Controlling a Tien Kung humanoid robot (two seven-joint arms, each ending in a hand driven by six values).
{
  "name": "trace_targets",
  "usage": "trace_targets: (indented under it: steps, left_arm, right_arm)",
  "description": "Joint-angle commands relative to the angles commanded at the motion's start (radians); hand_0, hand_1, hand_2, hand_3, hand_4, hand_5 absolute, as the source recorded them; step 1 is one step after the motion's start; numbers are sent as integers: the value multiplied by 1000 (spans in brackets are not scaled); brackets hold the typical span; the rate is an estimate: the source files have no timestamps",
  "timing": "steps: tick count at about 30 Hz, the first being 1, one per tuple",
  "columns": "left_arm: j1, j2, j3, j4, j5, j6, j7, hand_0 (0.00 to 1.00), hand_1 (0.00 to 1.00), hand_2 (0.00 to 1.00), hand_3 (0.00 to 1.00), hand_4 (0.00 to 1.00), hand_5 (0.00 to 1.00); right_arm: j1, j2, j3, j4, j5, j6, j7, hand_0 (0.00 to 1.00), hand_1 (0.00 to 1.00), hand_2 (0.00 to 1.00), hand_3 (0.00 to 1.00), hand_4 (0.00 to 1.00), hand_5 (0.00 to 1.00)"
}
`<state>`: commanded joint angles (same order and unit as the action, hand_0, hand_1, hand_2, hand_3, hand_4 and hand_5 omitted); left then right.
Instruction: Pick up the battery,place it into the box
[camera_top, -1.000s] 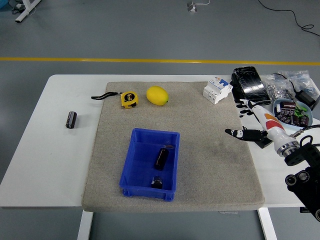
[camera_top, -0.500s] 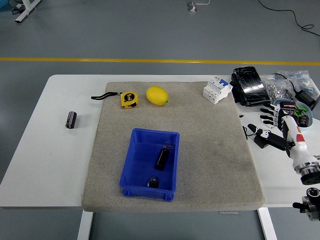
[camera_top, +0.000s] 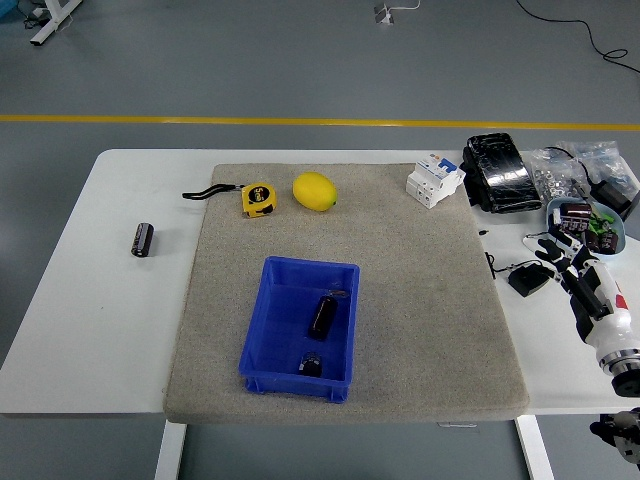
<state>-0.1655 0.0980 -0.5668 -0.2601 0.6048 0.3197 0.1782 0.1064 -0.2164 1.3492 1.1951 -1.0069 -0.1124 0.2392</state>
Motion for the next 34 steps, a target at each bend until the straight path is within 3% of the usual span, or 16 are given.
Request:
trace_targets:
  steps: [19, 34]
  left_arm:
    - [-3, 3, -17, -1, 36, -4, 11, 734, 668, 703, 627, 669, 641]
    - [-11, 2, 6, -1, -2, -2, 0, 734, 669, 701, 626, 668, 639]
  right_arm:
    - [13, 10, 18, -4, -19, 3, -4, 782, 783, 808, 826, 998, 867]
    - [19, 8, 27, -6, -20, 5, -8, 781, 781, 805, 825, 998, 867]
